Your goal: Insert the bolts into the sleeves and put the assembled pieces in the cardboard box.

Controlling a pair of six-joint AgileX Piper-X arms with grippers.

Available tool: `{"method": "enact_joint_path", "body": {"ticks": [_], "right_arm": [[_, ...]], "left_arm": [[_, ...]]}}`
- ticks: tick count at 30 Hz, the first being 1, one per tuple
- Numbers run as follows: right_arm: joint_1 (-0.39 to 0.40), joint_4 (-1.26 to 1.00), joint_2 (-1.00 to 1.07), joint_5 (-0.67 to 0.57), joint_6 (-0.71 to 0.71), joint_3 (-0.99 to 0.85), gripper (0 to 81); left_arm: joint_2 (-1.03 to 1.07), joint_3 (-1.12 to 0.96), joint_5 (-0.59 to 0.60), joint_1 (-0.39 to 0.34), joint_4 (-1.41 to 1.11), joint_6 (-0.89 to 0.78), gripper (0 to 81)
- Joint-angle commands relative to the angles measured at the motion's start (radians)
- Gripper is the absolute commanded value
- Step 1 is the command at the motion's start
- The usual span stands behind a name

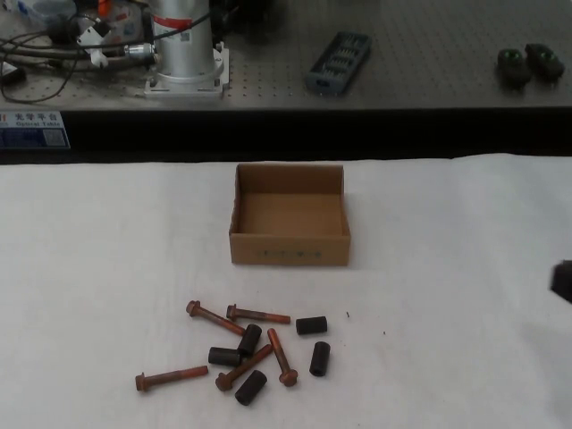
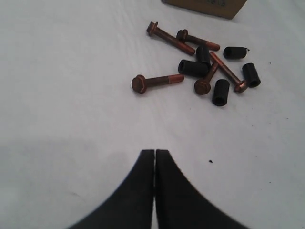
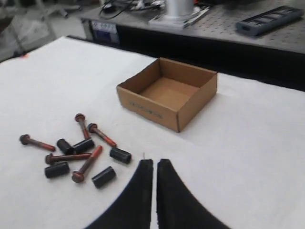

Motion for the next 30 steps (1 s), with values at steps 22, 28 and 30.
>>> {"method": "enact_joint_path", "body": {"ticks": [22, 28, 30], "right_arm": [[0.435, 0.144, 0.632, 0.075, -0.157, -0.531, 3.7], [0.479, 0.228, 0.788, 0.107, -0.205, -0.702, 3.7], [0.495, 0.26, 0.839, 0.107, -0.223, -0.758, 3.7]], "left_arm": [[0.545, -0.353, 0.043, -0.003, 0.0, 0.149, 0.6], [0.547, -0.354, 0.045, -0.003, 0.0, 0.115, 0.6], [0.547, -0.354, 0.035, -0.003, 0.0, 0.072, 0.6]]}}
